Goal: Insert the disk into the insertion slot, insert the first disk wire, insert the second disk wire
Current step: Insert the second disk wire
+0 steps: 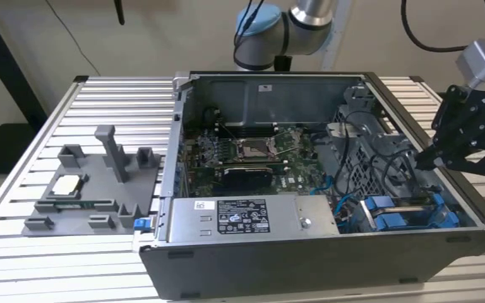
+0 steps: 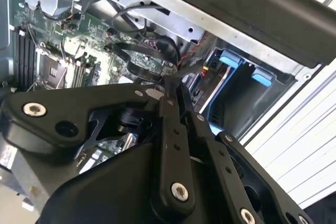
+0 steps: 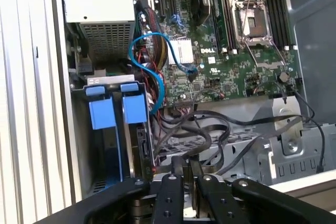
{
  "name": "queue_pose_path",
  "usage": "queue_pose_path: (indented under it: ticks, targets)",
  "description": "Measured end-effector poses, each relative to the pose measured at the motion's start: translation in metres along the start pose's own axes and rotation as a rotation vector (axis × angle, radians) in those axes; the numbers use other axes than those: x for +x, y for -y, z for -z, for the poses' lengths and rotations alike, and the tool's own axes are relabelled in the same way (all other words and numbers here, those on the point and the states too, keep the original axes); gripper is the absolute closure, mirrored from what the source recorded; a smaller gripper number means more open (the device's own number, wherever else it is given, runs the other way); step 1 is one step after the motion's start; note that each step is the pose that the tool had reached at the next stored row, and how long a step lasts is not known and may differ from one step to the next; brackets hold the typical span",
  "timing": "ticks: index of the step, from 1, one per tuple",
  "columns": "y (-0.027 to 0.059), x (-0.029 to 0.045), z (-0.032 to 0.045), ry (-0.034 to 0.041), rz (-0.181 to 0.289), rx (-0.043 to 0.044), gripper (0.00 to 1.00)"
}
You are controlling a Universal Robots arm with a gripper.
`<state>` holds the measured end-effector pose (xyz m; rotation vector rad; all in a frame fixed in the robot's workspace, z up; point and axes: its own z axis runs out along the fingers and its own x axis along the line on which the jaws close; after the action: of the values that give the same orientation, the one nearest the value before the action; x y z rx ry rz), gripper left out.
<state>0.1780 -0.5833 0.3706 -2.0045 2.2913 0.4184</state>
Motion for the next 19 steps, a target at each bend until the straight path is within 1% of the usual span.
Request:
queue_pose_path:
  ticks: [5, 7, 11, 12, 15, 16, 18, 19]
  targets:
    - [-0.0106, 0.0016, -0.0014, -0.0155, 0.01, -0.0002, 0.84]
    - [-0.0141, 0.0021, -0.0018, -0.0254, 0.017, -0.0009, 0.84]
    - [-0.0215, 0.0032, -0.0028, -0.0409, 0.03, -0.0022, 0.84]
    - [-0.0235, 0.0035, -0.003, -0.0435, 0.032, -0.0024, 0.84]
    - [-0.0295, 0.0044, -0.0038, -0.048, 0.041, -0.0032, 0.84]
    - [-0.0313, 0.0047, -0.004, -0.0521, 0.044, -0.0033, 0.84]
    - [-0.0329, 0.005, -0.0042, -0.0627, 0.05, -0.0037, 0.84]
    - [-0.0331, 0.005, -0.0043, -0.0694, 0.053, -0.0037, 0.84]
